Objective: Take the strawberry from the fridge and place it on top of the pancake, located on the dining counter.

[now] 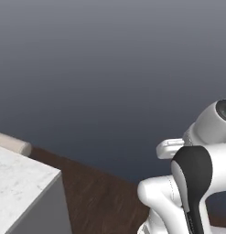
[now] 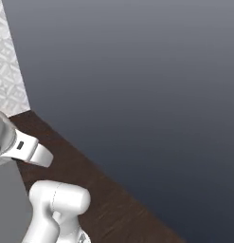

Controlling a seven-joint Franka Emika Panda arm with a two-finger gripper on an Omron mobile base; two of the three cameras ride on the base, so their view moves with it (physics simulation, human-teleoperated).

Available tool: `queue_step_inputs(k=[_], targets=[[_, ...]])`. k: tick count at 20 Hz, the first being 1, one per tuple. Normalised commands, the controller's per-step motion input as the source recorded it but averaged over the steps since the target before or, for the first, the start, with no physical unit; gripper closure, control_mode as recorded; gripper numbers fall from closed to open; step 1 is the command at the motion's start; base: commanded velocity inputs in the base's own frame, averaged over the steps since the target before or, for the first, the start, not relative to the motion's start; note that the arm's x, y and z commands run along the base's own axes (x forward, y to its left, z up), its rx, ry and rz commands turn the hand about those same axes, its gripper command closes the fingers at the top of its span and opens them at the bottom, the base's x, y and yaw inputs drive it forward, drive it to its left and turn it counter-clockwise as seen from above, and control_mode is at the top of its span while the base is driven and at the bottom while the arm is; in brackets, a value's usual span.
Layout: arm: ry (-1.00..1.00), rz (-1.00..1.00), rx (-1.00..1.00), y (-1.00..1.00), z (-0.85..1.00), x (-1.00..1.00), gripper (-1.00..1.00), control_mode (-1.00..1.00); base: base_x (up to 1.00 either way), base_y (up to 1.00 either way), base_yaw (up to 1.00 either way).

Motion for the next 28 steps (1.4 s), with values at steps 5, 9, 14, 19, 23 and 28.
queue_step_inputs(k=[5, 9, 14, 19, 23, 28], targets=[[0.0, 0.0, 0.0, 0.0, 0.0, 0.0, 1.0, 1.0, 1.0, -0.48, 0.62], [0.0, 0.0, 0.0, 0.0, 0.0, 0.0, 1.0, 1.0, 1.0, -0.45, 0.66], [0.0, 0.0, 0.0, 0.0, 0.0, 0.0, 1.0, 1.0, 1.0, -0.37, 0.7], [0.0, 0.0, 0.0, 0.0, 0.0, 0.0, 1.0, 1.0, 1.0, -0.39, 0.72], [0.0, 0.0, 0.0, 0.0, 0.0, 0.0, 1.0, 1.0, 0.99, -0.47, 0.76], [0.0, 0.0, 0.0, 0.0, 0.0, 0.0, 1.0, 1.0, 0.88, -0.51, 0.79]])
